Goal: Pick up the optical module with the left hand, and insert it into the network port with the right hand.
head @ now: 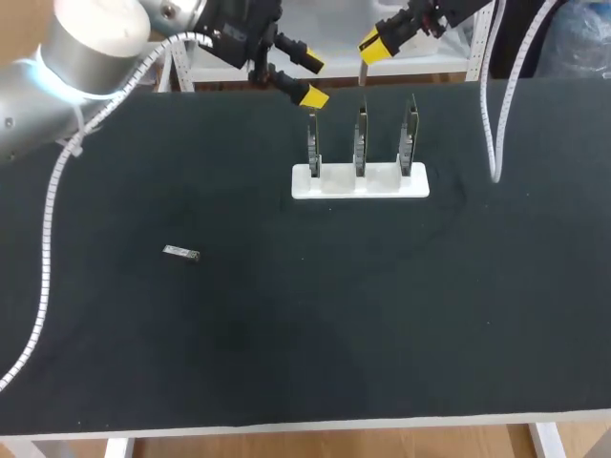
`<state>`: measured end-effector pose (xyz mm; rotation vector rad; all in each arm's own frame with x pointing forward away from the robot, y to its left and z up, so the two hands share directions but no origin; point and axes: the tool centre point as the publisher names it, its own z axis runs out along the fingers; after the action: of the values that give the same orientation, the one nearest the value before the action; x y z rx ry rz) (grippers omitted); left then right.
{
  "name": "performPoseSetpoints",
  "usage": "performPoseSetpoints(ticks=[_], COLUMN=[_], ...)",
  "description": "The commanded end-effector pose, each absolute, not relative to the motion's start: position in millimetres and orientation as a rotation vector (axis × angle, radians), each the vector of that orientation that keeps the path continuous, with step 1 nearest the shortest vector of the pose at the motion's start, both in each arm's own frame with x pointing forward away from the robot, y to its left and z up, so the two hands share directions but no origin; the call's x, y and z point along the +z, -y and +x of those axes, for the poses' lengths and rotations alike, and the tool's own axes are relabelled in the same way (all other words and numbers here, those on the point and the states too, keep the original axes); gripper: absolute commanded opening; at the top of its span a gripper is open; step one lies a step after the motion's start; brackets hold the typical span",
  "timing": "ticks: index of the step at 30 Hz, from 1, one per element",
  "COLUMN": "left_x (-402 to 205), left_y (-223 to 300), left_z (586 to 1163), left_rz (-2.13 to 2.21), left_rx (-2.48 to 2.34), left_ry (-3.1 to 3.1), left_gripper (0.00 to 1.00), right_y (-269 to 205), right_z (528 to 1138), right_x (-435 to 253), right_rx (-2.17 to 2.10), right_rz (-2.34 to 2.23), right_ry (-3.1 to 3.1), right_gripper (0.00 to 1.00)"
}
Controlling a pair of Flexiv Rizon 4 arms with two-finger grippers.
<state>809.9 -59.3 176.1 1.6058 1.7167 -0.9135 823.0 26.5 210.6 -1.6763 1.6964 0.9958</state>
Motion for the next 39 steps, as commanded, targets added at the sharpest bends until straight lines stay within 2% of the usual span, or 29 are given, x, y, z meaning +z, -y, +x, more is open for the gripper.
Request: performPoseSetpoints(ticks=[1,39], left_x=[175.4,169.0], left_y=[56.9,62.9], left_z=[806.3,804.8], left_rz=[1.598,1.613], left_rx=[-0.911,-0.914], left_ry=[-1.726,-1.75], left_gripper=[1.0,1.0], right_y=[-26.1,-20.0], right_z=[819.8,813.9], right_x=[210.1,210.3], right_rx=[0.991,0.979], right_rz=[-1.672,-1.661], right_ry=[-1.696,-1.699], right_gripper=[0.0,0.0])
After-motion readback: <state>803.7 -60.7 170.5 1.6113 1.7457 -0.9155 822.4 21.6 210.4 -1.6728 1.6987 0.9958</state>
